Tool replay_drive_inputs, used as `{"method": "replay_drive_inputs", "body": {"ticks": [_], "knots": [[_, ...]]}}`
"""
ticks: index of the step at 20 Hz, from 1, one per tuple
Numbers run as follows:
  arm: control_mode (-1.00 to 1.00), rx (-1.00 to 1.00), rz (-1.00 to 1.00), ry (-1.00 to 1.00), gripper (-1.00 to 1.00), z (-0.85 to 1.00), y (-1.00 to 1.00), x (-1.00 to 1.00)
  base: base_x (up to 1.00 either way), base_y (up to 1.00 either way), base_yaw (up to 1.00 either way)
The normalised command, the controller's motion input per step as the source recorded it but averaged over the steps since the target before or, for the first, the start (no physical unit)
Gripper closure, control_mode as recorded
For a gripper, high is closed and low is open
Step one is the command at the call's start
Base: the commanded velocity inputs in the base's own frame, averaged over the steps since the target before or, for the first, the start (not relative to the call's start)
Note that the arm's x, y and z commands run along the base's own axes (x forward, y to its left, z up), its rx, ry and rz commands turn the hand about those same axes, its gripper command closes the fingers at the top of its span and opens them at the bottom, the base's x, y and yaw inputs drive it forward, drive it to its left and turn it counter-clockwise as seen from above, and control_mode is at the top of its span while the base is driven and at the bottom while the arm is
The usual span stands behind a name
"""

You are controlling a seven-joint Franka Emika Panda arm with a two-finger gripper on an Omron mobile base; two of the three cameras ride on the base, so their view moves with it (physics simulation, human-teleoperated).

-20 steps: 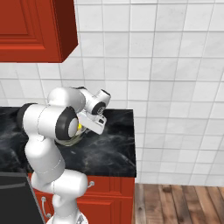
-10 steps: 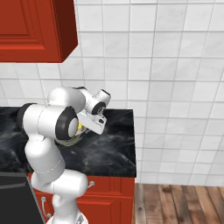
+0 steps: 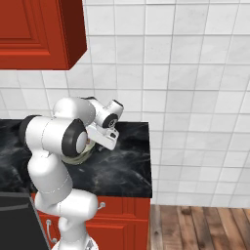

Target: Place the cup inside the bowl on the dining table and move the bowl to any counter.

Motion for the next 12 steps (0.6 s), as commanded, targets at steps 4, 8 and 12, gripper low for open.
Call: {"method": "replay_drive_inputs", "body": {"ticks": [4,8,12], "knots": [[-1.0,0.0,0.0,0.0,-1.0,0.0,0.0,-0.03,0.0,0.0,0.0],[-1.0,0.0,0.0,0.0,-1.0,0.04,0.0,-0.06,0.0,0.0,0.0],[-1.0,0.0,0.0,0.0,-1.0,0.09,0.0,-0.13,0.0,0.0,0.0]]}}
